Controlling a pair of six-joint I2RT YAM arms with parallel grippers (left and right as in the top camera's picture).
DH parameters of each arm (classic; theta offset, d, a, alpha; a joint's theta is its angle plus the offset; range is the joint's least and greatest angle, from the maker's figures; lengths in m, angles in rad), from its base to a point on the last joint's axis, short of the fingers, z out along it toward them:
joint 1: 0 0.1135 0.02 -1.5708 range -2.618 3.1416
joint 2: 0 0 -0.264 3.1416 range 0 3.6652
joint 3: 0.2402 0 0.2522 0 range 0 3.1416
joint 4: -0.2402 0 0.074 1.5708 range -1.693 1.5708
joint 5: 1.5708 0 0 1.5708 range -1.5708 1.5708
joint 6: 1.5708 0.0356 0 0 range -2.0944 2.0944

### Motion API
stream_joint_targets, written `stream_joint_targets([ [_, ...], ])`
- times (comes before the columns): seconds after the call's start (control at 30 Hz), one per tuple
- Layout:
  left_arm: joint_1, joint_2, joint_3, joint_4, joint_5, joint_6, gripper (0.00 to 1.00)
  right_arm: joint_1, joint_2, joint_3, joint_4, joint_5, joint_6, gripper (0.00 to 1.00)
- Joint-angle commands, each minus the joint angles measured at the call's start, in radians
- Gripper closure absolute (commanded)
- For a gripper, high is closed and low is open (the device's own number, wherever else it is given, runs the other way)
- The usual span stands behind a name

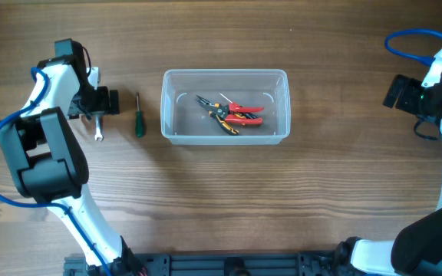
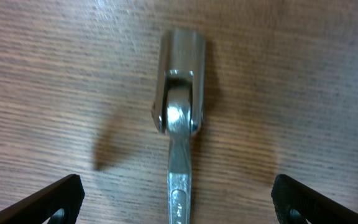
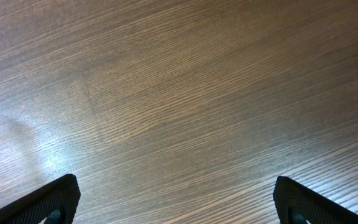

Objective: Pack container
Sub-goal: 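Lower the left gripper and close it on the wrench's box end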

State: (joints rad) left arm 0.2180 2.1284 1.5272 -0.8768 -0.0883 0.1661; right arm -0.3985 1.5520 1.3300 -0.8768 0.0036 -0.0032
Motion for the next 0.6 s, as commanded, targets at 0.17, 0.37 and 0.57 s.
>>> stream_joint_targets([
  [0.17, 0.004, 0.012, 0.019, 0.037, 0.054, 0.039, 0.0, -0.003, 0.0, -0.002, 0.002, -0.005, 0.013, 0.0],
  [0.37, 0.006, 0.012, 0.019, 0.048, 0.053, 0.035, 0.0, -0.003, 0.0, -0.002, 0.002, -0.005, 0.013, 0.0],
  [0.57, 0.023, 0.013, 0.019, 0.047, 0.049, 0.001, 0.0, -0.003, 0.0, -0.002, 0.002, -0.005, 0.013, 0.0],
])
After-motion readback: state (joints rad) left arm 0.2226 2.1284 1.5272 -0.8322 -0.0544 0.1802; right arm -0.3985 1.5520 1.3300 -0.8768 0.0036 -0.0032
